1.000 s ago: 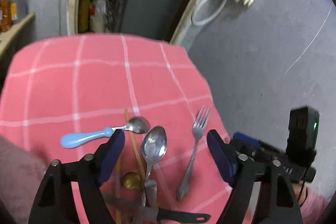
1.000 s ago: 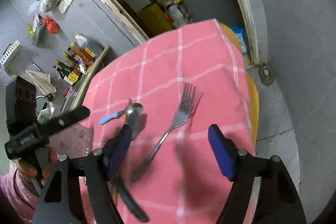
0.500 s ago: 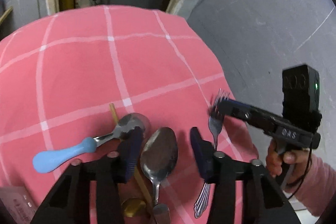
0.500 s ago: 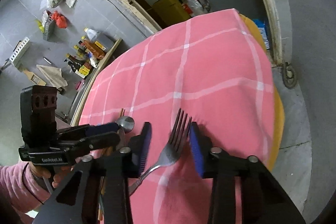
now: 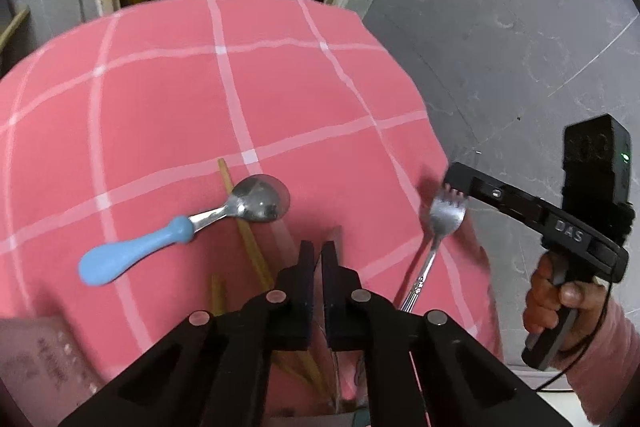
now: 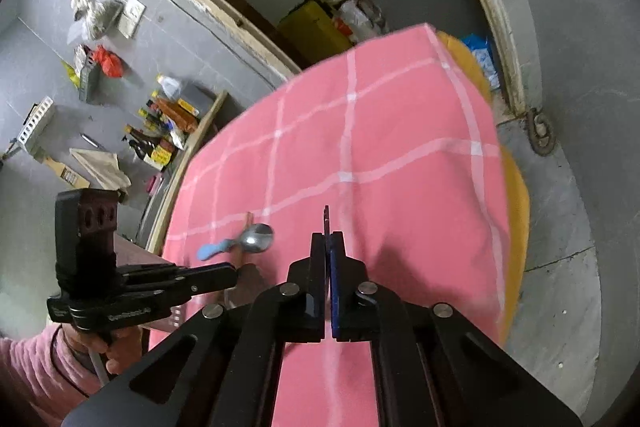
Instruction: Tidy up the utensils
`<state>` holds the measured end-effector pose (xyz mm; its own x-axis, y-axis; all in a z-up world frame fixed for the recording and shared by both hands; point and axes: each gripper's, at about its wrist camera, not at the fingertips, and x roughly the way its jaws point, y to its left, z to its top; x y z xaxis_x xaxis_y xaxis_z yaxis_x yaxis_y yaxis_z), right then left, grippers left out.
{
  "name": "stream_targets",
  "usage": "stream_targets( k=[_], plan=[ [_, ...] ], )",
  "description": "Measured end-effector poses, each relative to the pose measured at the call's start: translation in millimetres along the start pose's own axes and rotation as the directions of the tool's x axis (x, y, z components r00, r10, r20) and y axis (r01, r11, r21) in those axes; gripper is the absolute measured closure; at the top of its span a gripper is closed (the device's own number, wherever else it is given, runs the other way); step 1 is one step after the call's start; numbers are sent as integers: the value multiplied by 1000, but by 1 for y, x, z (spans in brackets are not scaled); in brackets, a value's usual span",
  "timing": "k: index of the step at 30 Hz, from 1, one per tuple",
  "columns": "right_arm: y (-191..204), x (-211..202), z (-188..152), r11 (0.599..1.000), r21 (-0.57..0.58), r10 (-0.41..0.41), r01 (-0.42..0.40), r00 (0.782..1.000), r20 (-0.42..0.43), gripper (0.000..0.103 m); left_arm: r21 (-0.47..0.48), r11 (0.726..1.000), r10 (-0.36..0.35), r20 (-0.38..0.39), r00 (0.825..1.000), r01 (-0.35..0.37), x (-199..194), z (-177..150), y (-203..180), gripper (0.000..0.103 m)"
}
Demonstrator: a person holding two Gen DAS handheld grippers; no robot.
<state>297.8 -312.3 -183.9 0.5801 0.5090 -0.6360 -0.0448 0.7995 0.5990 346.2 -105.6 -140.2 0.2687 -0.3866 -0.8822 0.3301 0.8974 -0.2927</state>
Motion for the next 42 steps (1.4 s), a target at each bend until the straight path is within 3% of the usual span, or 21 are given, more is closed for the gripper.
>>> stream_targets(
  k=[8, 13, 20, 26, 30, 33, 39, 42],
  plan=[
    [23, -36, -17, 999, -16, -46, 46, 998, 38, 101, -29, 999, -24, 15, 1000, 25, -20, -24, 1, 101],
    [45, -64, -22, 995, -49, -79, 85, 991, 110, 101, -30, 999, -8, 99, 995, 11, -54, -30, 4, 101],
    [94, -107, -10, 981, -149, -88, 126, 967, 237, 101, -62, 998, 29, 283, 959, -11, -115, -33, 12, 102],
    [122, -122, 0, 973, -186, -79, 134, 958, 277, 101, -76, 997, 45, 351, 935, -19, -140, -35, 21, 102],
    [146, -132, 5, 965, -223, -61, 136, 947, 314, 101, -94, 995, 61, 401, 914, -25, -160, -41, 24, 102],
    [173, -138, 13, 954, -270, -33, 134, 937, 348, 101, -119, 992, 81, 453, 888, -30, -188, -46, 29, 102],
    [235, -140, 26, 922, -372, 51, 110, 916, 397, 101, -156, 984, 159, 542, 825, -87, -254, -52, 47, 102],
    [266, -136, 33, 902, -422, 101, 91, 906, 411, 101, -171, 974, 221, 587, 779, -148, -299, -58, 57, 102]
  ],
)
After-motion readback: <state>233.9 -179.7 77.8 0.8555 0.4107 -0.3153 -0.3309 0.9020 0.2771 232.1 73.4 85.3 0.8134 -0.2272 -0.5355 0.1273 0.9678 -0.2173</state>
